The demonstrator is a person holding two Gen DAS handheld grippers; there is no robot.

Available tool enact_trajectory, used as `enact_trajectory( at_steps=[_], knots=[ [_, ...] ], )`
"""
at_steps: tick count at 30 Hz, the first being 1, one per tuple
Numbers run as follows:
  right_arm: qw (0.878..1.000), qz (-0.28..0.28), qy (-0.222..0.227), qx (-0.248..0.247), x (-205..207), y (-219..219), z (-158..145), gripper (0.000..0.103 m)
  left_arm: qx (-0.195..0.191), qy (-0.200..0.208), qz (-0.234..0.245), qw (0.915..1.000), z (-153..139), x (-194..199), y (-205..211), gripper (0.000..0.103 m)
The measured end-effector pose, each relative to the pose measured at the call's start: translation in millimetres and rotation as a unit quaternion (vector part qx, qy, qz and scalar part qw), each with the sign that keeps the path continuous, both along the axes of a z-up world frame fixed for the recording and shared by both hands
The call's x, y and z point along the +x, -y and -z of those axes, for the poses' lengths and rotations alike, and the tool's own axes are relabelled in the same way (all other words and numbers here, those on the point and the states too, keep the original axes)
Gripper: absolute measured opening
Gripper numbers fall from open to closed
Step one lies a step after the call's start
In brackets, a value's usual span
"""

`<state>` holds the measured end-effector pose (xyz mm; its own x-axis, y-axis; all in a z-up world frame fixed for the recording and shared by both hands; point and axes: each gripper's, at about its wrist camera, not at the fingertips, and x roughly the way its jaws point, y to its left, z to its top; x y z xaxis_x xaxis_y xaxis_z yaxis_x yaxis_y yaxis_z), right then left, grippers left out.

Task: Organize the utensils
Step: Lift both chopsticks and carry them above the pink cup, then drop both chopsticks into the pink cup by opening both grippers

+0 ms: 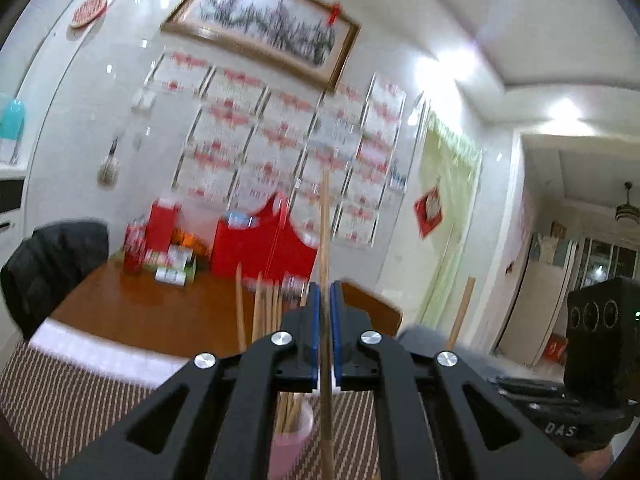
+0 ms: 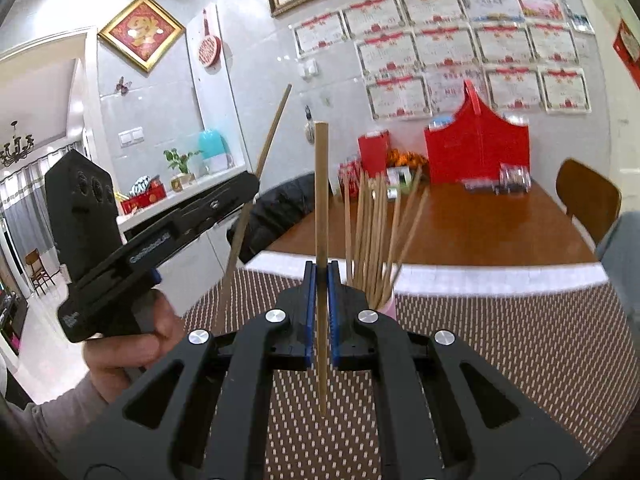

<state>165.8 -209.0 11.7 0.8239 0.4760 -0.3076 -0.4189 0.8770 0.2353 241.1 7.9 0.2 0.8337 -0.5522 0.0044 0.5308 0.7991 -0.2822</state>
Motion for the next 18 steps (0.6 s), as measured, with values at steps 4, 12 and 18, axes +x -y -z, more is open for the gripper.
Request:
enact_trajectory(
  at_steps=[4,12,18],
  knots=[
    [1.0,-0.001,0.028,0.0,14,-2,-32,0.006,-0.008,0.042,-0.004,0.9991,-17,22,11,0.005],
    [0.999,-0.001,0.049,-0.001,61,-2,-68,0.006,0.012,0.061,-0.01,0.998,-8,71,33,0.005],
    [0.999,-0.002,0.036,-0.013,91,-8,-57,0.006,0.002,0.053,-0.01,0.9986,21,96,37,0.005]
  ],
)
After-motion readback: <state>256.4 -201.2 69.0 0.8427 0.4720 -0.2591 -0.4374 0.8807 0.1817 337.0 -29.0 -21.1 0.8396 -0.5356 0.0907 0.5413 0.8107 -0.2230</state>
